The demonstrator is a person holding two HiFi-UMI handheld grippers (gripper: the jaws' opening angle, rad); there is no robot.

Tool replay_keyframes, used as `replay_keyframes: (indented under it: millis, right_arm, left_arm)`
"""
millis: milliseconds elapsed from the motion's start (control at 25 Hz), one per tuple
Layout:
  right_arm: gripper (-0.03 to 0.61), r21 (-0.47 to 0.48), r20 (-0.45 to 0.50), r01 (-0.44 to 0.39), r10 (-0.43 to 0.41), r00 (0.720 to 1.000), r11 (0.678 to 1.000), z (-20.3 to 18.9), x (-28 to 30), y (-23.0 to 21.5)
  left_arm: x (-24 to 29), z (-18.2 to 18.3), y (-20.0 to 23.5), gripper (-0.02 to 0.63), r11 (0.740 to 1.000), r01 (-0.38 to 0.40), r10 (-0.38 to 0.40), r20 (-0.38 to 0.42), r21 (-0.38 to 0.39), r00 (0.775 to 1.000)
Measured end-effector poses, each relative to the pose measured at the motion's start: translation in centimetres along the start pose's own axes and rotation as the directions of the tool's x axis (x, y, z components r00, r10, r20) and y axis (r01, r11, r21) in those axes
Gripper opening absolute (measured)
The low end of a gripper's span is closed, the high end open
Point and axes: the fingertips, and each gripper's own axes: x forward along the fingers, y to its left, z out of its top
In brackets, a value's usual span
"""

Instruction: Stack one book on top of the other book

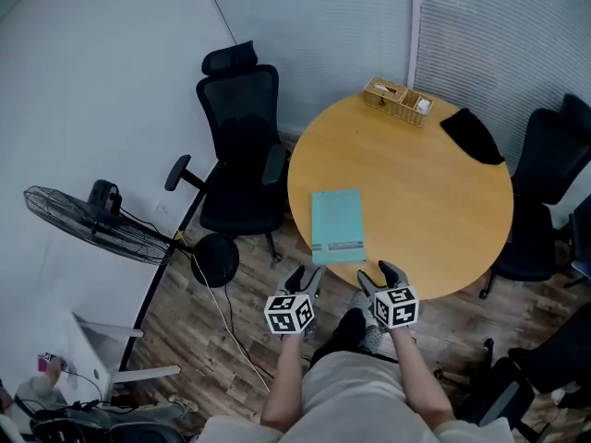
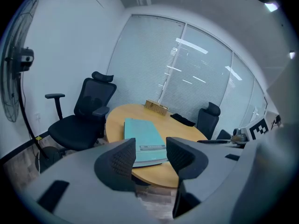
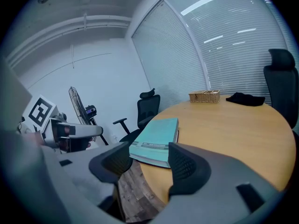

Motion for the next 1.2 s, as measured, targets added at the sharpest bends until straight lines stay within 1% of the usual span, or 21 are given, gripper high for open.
replay_keyframes:
  millis: [160,480,680,880,1080,1200]
  right_arm:
    - [0.262,-0.031,0.017,-0.010,0.011,1.000,0.999,0.4,-1.0,1.1]
    - [0.249,-0.024,0.060,-0.004,0.006,0.998,1.000,0.1,-2.8,1.5]
    - [0.234,-0.027,0.066,-0.003,0.004,0.998,1.000,-0.5,-3.6,1.6]
    - [0.215,-0.035,0.077,0.000,0.003,0.997,0.999,-0.2,-3.9,1.5]
    - [0.171,-0.030,0.086,0.010,-0.008,0.996,0.999,-0.5,-4.3,1.3]
    - [0.126,-0.023,0.086,0.011,-0.009,0.996,1.000,-0.6,-4.5,1.0]
  left_arm:
    - [-1.0,0.0,-0.5,0.219,0.999,-0.016,0.016,0.016,0.030,1.000]
    - [-2.6,-0.4,-1.4,0.219,0.998,-0.012,0.009,0.046,0.067,0.999]
    - [-3.4,-0.8,-1.6,0.219,0.997,-0.008,0.003,0.063,0.076,0.998]
    - [-4.1,-0.8,-1.4,0.218,0.998,-0.007,0.002,0.076,0.061,0.997]
    - [-4.7,-1.2,-1.7,0.172,0.998,-0.010,0.003,0.096,0.069,0.995]
    - [-4.7,-1.2,-1.8,0.148,0.998,-0.004,-0.002,0.102,0.060,0.995]
